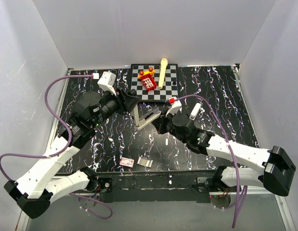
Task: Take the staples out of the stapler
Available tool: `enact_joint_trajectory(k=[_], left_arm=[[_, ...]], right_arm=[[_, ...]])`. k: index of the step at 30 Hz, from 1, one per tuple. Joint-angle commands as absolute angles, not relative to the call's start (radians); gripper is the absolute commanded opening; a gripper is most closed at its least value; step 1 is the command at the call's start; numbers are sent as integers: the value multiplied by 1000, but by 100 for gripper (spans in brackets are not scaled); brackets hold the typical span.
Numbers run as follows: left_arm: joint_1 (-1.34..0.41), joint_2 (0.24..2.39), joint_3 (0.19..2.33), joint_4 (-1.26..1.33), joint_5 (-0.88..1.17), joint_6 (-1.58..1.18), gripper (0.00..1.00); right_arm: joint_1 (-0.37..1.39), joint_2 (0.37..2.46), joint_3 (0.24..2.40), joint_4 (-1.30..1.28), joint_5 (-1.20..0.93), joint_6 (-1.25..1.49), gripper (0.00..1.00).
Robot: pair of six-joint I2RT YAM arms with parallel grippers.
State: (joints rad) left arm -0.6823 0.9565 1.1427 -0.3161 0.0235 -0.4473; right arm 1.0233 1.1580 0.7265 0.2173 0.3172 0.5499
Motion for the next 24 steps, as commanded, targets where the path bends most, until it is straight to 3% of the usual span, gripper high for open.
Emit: enact_joint_trajectory(k=[1,12,24], left_arm=[[-681,922,1132,-314,127,-500,0],[-681,999,1115,-311,177,-463,0],[-646,1175,1253,-406,-224,-325,0]], right_arm=[[1028,1137,843,198,338,382,1],[1028,1086,1038,-30,241,180,1],[1009,942,1000,-247,443,147,1]])
